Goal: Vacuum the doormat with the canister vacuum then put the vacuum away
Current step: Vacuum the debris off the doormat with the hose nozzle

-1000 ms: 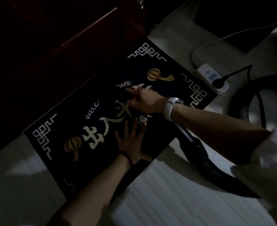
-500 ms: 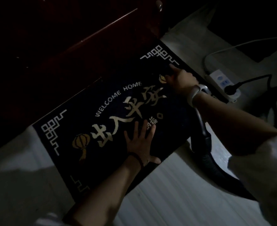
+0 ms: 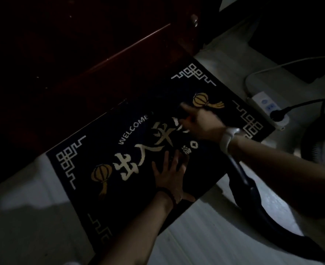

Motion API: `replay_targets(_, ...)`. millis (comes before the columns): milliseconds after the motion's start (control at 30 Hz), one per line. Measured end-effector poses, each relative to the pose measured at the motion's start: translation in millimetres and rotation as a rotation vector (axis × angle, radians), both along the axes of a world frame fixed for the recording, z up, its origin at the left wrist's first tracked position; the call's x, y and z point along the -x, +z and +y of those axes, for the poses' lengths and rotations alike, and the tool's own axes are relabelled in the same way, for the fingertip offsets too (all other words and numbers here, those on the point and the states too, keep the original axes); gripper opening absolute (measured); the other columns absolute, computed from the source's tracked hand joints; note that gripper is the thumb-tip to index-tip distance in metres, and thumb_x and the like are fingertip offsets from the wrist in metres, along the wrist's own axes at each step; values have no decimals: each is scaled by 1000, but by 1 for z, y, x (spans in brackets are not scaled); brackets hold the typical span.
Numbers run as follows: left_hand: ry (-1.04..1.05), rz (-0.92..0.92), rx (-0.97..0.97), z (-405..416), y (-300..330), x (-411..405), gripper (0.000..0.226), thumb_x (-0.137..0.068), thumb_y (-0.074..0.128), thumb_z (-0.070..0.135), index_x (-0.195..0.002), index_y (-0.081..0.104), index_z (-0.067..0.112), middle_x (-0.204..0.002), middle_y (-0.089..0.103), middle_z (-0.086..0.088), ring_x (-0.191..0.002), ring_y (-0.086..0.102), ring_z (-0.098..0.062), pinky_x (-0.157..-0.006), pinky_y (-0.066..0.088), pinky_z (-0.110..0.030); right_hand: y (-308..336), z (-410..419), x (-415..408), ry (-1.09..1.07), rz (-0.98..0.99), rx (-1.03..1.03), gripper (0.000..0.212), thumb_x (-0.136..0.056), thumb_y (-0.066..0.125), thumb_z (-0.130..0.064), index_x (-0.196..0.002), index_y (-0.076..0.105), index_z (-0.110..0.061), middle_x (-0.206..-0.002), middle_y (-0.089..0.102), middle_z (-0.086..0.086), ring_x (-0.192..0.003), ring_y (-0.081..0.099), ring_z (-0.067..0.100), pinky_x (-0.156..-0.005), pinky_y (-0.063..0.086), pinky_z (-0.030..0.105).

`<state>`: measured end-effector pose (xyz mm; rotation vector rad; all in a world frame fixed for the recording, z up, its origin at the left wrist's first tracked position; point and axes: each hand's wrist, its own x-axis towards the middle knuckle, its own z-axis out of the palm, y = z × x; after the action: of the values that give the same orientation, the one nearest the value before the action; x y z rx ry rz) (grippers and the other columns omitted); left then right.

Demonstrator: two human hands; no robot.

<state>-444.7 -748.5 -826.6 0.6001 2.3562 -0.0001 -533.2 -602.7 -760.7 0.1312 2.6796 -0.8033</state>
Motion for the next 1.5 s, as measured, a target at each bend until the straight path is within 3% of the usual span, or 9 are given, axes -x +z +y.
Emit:
replay_targets(267,144,102,-114,-54,17,44,69,-85,59,42,-144,26,30,-157,8,4,-144,5,-19,-114,16,-44,2,-6,-12,67,-75,8,53,-93,44,-45,-143,27,-39,-95,59,0,-95,61,25,-74,45,30)
replay_targets(433,455,-46,84,-104,13,57,124,-66,66,66,-144,-23,28,-150,-34,-7,-139,-27,-35,-108,2,-65,7,-2,12,-72,37,0,53,-93,45,-43,-143,28,-36,-100,60,0,-92,61,22,-73,49,31)
replay_targets(567,447,-26,20,-109,7,53,122,-65,61,72,-146,-19,26,-152,-30,-7,-140,-25,-36,-107,8,-67,5,-33,36,-127,63,-96,51,-95,41,-41,-143,26,-32,-107,61,3,-82,58,20,-56,41,26)
replay_targets(767,445,5,2,-114,0,51,122,-66,62,69,-147,-17,21,-154,-26,-6,-140,-25,-34,-108,9,-68,-5,-138,9,326,-14,-38,54,-94,40,-46,-144,22,-34,-108,64,5,-94,61,24,-70,45,30)
replay_targets(900,473,-12,-22,-113,-1,52,128,-63,64,70,-145,-20,18,-152,-29,-4,-140,-26,-32,-108,7,-66,1,-53,35,21,-29,8,49,-95,42,-43,-141,29,-36,-103,63,-1,-70,57,9,-60,44,26)
replay_targets(1000,483,-50,-3,-111,2,55,130,-63,65,68,-145,-22,17,-151,-33,-5,-138,-28,-33,-108,4,-67,4,4,32,-289,15,-92,50,-94,44,-41,-142,30,-34,-114,63,2,-94,61,22,-71,41,27)
replay_targets(1100,502,-92,52,-106,12,58,128,-65,66,67,-145,-21,17,-152,-31,-6,-140,-26,-34,-108,4,-66,0,6,-5,-248,-5,-113,54,-93,45,-43,-143,25,-38,-113,64,1,-104,59,28,-73,38,27)
replay_targets(1233,566,-90,97,-85,49,43,96,-80,63,47,-149,1,21,-156,-13,-9,-143,-10,-35,-112,8,-62,22,3,-72,-190,-138,-96,56,-92,44,-48,-143,24,-37,-111,64,2,-99,61,28,-73,45,30)
replay_targets(1500,735,-13,-516,-46,255,-22,47,-90,56,27,-135,46,16,-143,39,-9,-129,42,-25,-107,37,-43,190,4,-201,-442,-106,63,39,-89,53,-43,-126,46,-31,-96,63,-1,-83,60,21,-61,39,28)
